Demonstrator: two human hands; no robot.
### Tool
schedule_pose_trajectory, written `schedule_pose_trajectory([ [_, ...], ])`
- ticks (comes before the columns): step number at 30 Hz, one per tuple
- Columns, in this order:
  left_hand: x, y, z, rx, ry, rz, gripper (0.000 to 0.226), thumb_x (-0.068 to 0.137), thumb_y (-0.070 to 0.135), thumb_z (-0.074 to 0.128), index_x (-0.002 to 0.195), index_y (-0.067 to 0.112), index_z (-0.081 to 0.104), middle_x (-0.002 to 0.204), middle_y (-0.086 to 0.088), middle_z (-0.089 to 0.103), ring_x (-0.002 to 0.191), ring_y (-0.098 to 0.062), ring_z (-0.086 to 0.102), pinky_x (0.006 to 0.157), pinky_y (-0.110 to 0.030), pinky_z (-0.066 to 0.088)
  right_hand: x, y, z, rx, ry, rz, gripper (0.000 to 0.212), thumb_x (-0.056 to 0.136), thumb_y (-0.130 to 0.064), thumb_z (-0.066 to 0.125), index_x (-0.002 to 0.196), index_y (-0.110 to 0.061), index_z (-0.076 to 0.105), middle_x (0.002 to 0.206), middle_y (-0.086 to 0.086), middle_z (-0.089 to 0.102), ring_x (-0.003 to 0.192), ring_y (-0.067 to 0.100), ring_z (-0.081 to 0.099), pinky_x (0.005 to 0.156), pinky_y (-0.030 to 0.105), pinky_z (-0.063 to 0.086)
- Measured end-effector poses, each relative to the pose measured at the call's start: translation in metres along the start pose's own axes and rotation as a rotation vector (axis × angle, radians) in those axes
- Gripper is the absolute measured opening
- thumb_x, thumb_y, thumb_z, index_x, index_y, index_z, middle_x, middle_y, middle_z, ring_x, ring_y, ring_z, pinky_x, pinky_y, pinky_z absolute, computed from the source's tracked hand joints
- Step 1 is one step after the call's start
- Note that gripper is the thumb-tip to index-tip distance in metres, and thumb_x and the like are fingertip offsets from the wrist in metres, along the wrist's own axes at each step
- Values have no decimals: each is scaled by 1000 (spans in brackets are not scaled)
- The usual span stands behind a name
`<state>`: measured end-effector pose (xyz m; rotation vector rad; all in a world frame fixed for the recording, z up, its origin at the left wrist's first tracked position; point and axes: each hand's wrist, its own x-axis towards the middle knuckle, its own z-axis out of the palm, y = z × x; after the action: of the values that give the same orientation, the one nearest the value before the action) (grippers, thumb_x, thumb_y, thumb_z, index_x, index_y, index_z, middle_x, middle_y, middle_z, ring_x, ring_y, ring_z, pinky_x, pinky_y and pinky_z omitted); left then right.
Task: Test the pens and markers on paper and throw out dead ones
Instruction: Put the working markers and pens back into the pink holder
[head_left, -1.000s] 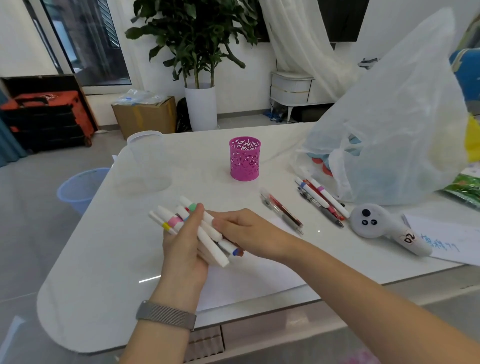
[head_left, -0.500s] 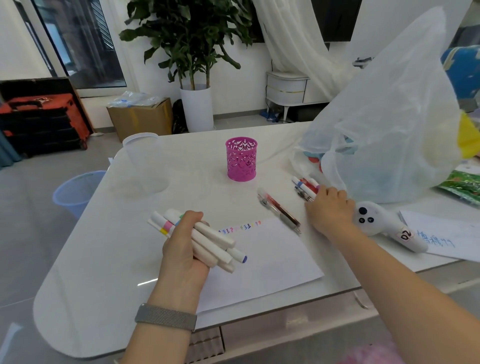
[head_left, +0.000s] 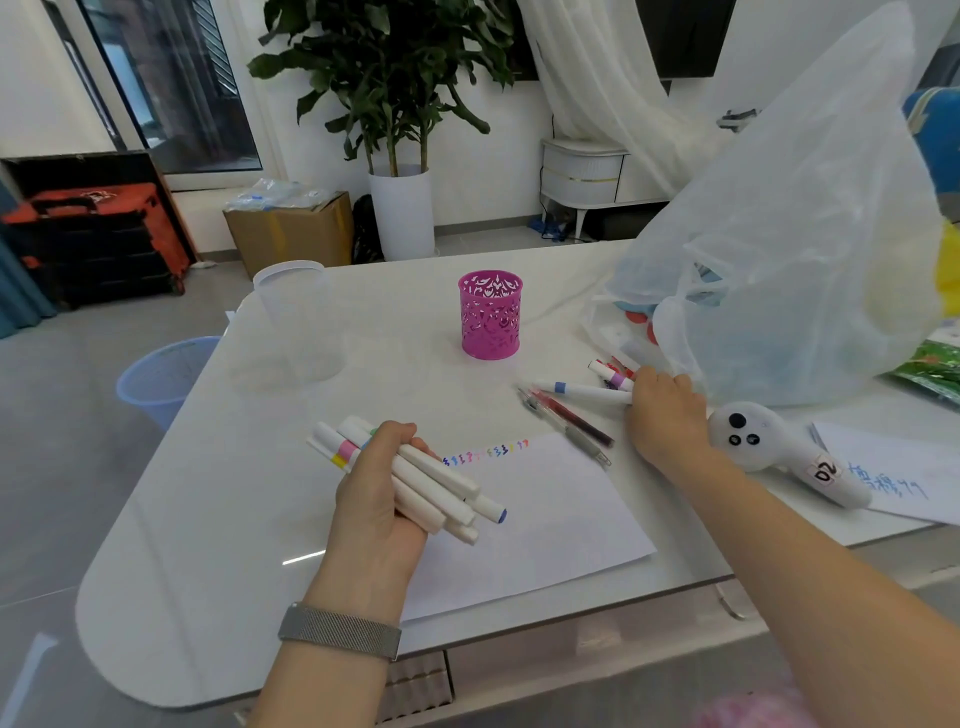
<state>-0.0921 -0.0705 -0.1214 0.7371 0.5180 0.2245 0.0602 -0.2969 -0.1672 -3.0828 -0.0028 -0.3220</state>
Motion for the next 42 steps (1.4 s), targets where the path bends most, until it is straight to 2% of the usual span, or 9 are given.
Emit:
schedule_pose_trajectory([
  [8,1,1,0,12,15,-3,21,82,8,60,66,17,49,58,2,52,57,-13,51,59,-25,45,-4,-14,-12,-6,-183,-153,45,88,-17,39,133,-24,43,132,3,49,119,29,38,95,44,27],
  [16,-2,1,2,12,18,-4,20,82,8,60,67,15,50,55,1,53,55,-15,50,62,-27,46,-2,-26,-14,-24,-276,-148,38,97,-47,30,101,-17,53,121,6,57,113,30,49,92,47,32],
  [22,-2,0,2,22,22,-5,19,82,8,61,68,15,50,55,0,53,55,-15,51,60,-26,46,0,-37,-20,8,-291,-199,17,97,-16,42,100,-7,56,89,8,57,75,22,53,67,32,41],
  [26,-1,0,1,16,21,-7,18,82,7,61,68,15,51,56,0,52,56,-16,51,60,-26,46,5,-46,-8,6,-285,-226,60,89,1,41,143,-22,33,92,8,48,68,16,50,51,26,40],
  [30,-1,0,0,15,31,-6,19,81,2,59,67,13,50,54,-2,49,52,-16,49,61,-26,45,0,-42,-11,121,-164,-99,16,93,-7,43,106,-1,51,89,9,52,72,24,51,61,34,44],
  [34,3,-2,-2,39,32,23,18,80,-1,57,75,15,50,63,-3,48,56,-16,49,60,-25,47,-10,-62,-45,741,-6,-77,22,98,-25,42,83,-8,45,68,4,49,55,16,41,51,30,34],
  [37,5,-4,0,26,25,62,21,81,-1,59,79,18,50,67,-2,53,56,-12,56,60,-24,50,-36,-82,-75,1380,-512,-144,29,101,-32,44,82,-11,50,60,1,47,46,12,40,49,26,39],
  [39,4,-4,1,-4,-15,70,19,82,1,60,80,18,51,77,-2,60,68,-14,63,63,-27,51,-55,-88,-82,1299,-845,-327,28,101,-31,42,86,-10,51,57,-1,43,47,13,37,48,24,38],
  [42,-2,0,3,-43,-129,17,3,86,11,61,85,14,61,87,-4,68,80,-21,66,72,-34,55,-74,-100,-81,953,-877,-549,33,103,-35,35,81,-15,50,62,0,41,51,13,37,47,23,36],
])
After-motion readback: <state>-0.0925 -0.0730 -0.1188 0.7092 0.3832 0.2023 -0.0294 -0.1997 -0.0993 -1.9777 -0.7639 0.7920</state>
